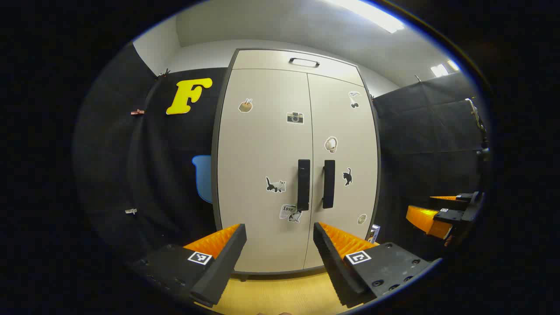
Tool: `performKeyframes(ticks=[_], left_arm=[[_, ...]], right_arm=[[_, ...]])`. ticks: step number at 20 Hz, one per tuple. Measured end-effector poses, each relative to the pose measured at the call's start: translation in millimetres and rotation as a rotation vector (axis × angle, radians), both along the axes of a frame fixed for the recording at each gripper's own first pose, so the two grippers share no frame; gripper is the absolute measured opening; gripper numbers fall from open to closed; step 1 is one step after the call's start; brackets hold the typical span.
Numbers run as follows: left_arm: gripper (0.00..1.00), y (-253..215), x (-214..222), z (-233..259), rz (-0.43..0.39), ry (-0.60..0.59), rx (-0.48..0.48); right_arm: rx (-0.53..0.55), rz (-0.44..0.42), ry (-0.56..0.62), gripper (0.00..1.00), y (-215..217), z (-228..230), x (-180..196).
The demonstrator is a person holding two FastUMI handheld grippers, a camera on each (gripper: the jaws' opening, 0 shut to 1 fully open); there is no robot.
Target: Open the right door of the double-door shoe cabinet with the right hand, and open the left door with the left hand.
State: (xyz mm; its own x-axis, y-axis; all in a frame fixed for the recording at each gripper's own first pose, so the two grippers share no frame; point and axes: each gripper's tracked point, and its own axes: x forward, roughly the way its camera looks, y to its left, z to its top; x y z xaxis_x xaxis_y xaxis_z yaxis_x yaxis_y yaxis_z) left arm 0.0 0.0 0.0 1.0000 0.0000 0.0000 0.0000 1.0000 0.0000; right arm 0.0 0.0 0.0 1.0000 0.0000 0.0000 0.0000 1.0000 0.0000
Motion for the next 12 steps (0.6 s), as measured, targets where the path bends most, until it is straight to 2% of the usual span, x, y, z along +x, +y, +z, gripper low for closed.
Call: performKeyframes(ticks=[8, 12], left_arm=[[0.95, 7.6, 2.7, 1.2, 0.053, -0.003, 0.051], [0.95, 5.3, 2.9, -5.4, 0.057, 0.017, 0.015]], right_arm=[[0.005, 0.046, 0.048, 0.98, 8.0, -14.8, 18.3], [0.006, 0.075, 0.059, 0.98, 15.2, -16.4, 26.7]])
